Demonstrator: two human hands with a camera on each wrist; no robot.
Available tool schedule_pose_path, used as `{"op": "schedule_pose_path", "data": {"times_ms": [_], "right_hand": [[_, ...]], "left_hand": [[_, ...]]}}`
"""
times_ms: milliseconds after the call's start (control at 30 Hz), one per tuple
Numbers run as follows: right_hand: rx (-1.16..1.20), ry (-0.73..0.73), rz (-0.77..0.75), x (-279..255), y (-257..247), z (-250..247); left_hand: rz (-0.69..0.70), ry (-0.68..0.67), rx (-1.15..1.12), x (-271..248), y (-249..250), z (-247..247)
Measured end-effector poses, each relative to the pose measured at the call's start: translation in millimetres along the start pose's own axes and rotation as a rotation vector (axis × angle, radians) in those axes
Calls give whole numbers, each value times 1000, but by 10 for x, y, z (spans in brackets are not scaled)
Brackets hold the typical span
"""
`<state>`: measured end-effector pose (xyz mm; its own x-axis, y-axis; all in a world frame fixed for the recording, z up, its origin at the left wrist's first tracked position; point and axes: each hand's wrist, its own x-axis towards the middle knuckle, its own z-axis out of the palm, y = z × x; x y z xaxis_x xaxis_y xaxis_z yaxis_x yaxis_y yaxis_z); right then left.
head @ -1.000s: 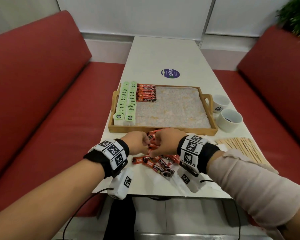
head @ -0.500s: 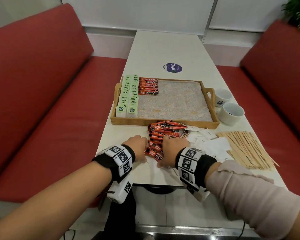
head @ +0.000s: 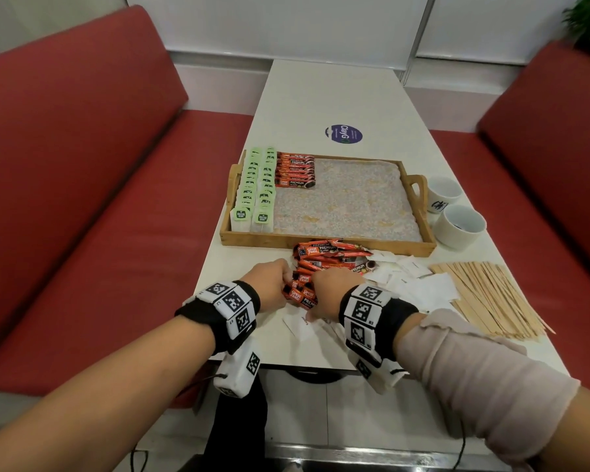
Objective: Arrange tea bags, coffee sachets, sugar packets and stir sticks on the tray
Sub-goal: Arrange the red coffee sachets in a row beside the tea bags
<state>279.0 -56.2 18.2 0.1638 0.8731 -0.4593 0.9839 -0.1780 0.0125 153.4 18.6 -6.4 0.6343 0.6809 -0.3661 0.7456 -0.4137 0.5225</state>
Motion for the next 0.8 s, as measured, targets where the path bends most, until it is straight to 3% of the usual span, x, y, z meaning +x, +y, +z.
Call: {"op": "schedule_pose_path", "data": {"times_ms": [367,567,800], "right_hand": [[94,110,29,141,9,-64],[282,191,10,199,127,-165],[451,258,35,309,200,-287]], "left_hand": [[-5,134,-425,74,-104,-215],[-24,255,-679,160,-188,-270],[-67,132,-1179,224,-140,-323]]}}
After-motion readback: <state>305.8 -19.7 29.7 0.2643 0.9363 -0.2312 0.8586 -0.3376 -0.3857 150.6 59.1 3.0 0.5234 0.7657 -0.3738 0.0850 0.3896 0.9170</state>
